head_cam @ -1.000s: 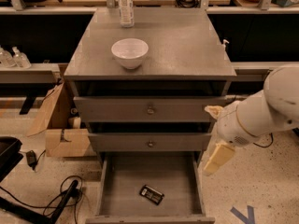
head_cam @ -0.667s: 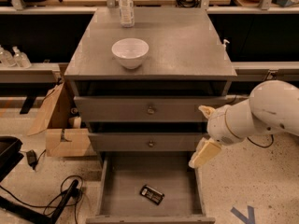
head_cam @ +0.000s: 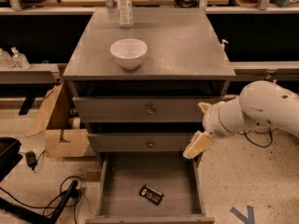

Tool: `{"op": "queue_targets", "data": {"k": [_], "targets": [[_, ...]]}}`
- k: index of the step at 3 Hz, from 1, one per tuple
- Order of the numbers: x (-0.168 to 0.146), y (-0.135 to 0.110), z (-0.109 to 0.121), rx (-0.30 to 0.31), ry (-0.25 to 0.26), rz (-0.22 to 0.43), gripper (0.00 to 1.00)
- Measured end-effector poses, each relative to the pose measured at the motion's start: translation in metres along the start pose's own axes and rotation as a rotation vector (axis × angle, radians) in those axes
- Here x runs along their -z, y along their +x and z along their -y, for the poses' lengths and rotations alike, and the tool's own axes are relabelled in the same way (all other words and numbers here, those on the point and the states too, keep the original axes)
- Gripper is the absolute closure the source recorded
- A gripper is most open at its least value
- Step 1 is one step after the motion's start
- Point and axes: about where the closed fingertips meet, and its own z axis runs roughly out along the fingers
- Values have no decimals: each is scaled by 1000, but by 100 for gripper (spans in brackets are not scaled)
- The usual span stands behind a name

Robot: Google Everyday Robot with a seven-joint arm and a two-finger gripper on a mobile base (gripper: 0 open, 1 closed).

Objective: Pick rxbar chocolate from bottom drawer and place on counter

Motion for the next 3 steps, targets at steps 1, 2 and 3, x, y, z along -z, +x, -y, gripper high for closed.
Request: {"op": "queue_targets", "data": {"k": [1, 2, 3], "targets": [[-15, 1, -6, -2, -14, 12, 0], [-75, 10, -32, -25, -63, 82, 0], [-151, 30, -50, -38, -67, 170, 0]]}}
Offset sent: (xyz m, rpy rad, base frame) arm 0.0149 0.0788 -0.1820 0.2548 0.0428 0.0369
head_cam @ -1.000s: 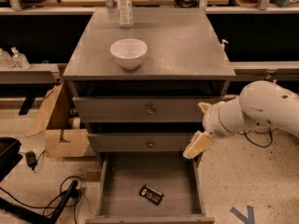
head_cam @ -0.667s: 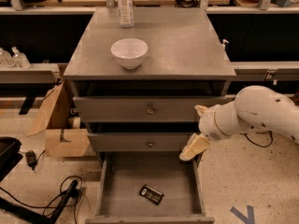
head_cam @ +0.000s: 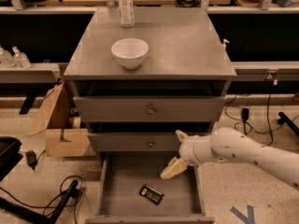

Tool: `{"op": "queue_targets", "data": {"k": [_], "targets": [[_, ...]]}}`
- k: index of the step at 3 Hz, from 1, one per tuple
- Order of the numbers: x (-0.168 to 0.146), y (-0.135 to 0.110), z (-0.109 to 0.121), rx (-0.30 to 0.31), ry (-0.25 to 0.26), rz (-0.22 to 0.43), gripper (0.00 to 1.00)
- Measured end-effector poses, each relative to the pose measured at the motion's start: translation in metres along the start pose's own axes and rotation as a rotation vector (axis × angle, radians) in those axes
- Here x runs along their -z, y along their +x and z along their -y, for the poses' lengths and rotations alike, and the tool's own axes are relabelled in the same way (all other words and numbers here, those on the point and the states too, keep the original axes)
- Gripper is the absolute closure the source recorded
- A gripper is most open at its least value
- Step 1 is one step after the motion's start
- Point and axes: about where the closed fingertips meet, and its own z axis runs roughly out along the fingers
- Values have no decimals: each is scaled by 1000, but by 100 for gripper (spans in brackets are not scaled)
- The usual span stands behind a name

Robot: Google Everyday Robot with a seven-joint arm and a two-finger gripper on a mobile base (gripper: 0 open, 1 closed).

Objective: Pick rxbar chocolate from bottom drawer and place on counter

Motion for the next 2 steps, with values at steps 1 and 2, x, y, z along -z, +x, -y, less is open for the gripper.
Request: {"op": "queue_targets", "data": {"k": [1, 2], "targets": [[-56, 27, -2, 14, 29, 85, 0], [-98, 54, -4, 13, 41, 137, 0]]}}
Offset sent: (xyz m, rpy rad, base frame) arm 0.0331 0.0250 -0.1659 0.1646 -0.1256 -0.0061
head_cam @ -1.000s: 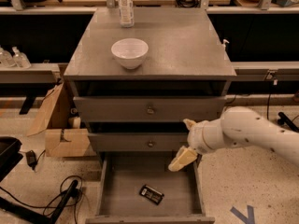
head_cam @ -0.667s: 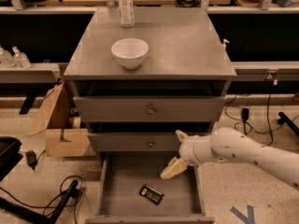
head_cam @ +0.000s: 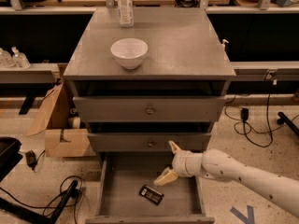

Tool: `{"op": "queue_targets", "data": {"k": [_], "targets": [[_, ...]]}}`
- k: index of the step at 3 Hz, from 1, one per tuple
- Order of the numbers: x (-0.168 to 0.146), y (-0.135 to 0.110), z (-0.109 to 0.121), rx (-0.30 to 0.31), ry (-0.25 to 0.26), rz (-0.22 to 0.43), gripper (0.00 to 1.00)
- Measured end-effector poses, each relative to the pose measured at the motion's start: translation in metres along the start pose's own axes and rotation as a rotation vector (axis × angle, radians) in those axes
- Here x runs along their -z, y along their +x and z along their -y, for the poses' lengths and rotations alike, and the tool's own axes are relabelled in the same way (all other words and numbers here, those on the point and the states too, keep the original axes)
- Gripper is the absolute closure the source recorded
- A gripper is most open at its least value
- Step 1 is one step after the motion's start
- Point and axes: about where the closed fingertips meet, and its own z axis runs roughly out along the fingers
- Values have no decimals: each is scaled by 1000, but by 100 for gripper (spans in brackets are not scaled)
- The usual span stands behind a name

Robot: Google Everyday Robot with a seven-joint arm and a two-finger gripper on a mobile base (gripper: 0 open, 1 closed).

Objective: Pick rxbar chocolate from bottom drawer and place on counter

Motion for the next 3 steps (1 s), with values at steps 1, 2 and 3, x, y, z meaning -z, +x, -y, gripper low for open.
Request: {"op": "queue_targets", "data": {"k": [1, 2, 3], "targets": [[-20, 26, -12, -30, -32, -29, 0], [-20, 29, -12, -32, -34, -36, 0], [-40, 37, -21, -29, -44, -74, 0]]}}
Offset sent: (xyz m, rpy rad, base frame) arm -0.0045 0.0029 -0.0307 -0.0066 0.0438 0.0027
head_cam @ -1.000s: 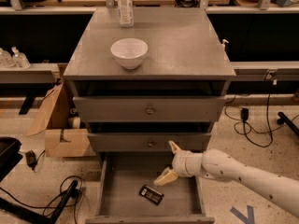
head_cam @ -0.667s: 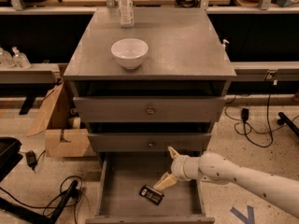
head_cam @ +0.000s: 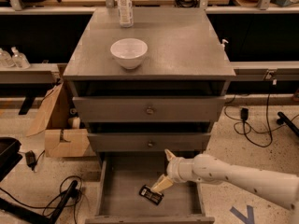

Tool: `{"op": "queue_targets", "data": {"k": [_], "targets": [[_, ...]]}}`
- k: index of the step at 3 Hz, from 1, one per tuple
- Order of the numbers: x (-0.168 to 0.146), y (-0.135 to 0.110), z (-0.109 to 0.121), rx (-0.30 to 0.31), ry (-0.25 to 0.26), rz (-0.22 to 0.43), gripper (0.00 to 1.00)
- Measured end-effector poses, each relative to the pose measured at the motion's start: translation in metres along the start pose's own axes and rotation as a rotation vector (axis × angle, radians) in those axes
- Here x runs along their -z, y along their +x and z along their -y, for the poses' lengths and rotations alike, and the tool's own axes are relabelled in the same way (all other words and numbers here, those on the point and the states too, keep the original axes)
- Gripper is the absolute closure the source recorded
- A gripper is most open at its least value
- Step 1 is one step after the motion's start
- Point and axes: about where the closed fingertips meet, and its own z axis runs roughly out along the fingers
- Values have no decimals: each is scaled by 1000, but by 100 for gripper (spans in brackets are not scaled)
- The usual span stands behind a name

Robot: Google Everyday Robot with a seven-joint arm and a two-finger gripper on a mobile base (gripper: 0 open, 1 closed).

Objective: Pick rxbar chocolate from bottom drawer and place on counter

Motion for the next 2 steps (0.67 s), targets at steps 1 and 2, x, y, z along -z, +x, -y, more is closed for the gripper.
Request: {"op": "queue_targets", "data": {"k": [1, 2], "targets": [[-57, 22, -16, 25, -48, -56, 0], [-110, 56, -24, 25, -75, -92, 0]]}}
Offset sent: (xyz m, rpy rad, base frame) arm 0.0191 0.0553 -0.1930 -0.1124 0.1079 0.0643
